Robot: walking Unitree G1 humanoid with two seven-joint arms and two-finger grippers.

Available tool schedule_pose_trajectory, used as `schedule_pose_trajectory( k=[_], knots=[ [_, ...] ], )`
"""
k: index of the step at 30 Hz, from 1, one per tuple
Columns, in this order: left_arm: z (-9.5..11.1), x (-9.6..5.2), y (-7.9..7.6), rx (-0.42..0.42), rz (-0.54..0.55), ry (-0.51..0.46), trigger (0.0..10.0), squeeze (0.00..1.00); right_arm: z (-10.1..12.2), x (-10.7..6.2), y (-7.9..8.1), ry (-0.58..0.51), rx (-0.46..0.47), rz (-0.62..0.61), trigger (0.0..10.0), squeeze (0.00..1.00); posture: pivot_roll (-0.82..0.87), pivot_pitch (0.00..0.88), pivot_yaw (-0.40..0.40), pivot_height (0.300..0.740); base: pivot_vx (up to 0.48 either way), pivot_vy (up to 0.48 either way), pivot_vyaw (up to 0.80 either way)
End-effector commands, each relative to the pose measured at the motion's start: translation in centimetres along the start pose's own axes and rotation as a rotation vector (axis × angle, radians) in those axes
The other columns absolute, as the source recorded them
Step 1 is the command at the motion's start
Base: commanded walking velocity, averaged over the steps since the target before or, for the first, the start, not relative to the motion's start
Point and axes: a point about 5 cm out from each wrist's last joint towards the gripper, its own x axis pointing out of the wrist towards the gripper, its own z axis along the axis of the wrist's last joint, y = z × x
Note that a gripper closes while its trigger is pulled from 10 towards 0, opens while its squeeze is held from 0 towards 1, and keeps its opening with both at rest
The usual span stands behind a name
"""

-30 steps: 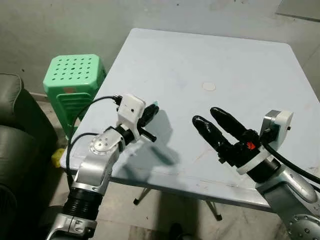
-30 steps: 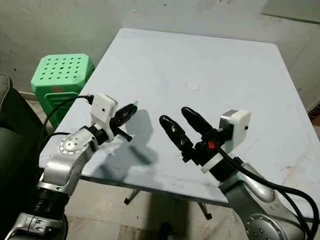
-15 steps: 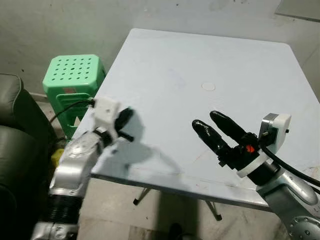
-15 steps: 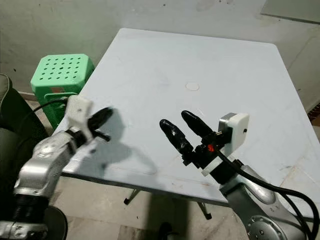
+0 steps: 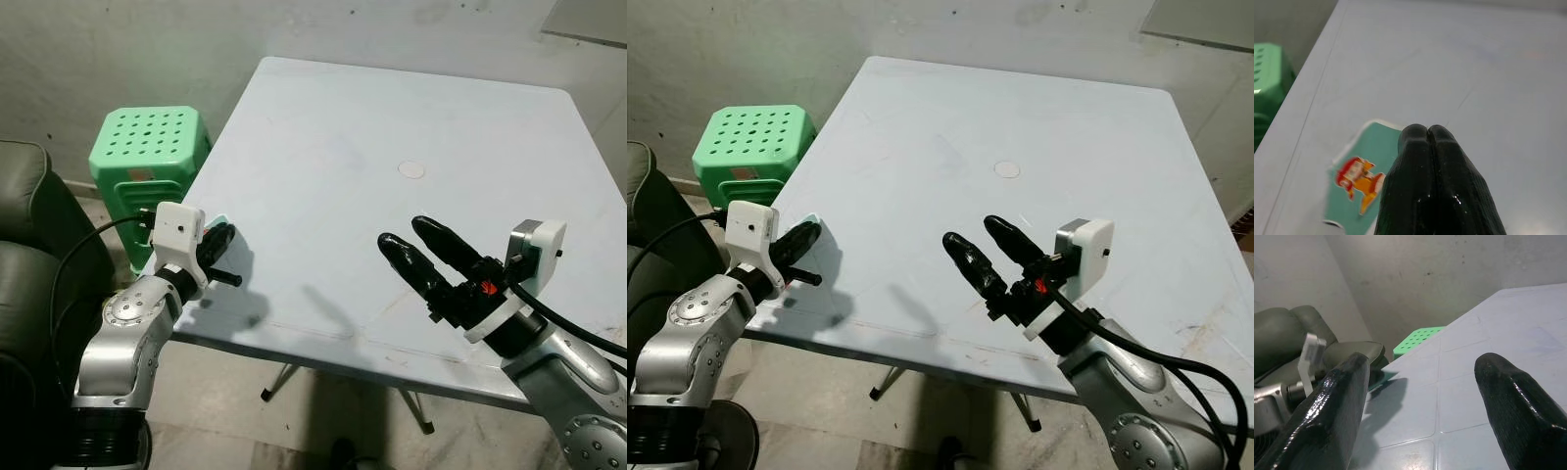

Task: Picking trash to rubbish bin

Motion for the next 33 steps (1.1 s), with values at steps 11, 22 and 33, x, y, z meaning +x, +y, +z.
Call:
schedule_pose_trajectory(
  k=[11, 22, 33],
  knots=[
    [7.6, 1.6, -4.6, -0.027, -0.207, -0.293, 10.0, 0.00, 0.0, 0.5, -1.0, -0.051, -0.025, -0.082, 10.0, 0.00, -0.07, 0.173, -0.047, 0.740, 0.000, 0.000, 0.00],
    [7.4, 0.5, -7.6, -0.219, -0.412, -0.310, 10.0, 0.00, -0.6, 0.8, -1.5, -0.067, -0.038, -0.122, 10.0, 0.00, -0.06, 0.163, -0.046, 0.740, 0.000, 0.000, 0.00],
    [9.5, 1.3, -6.0, -0.479, -0.437, -0.371, 10.0, 0.00, -0.9, 1.8, -2.1, -0.091, -0.079, -0.179, 10.0, 1.00, -0.05, 0.142, -0.041, 0.740, 0.000, 0.000, 0.00]
  ],
)
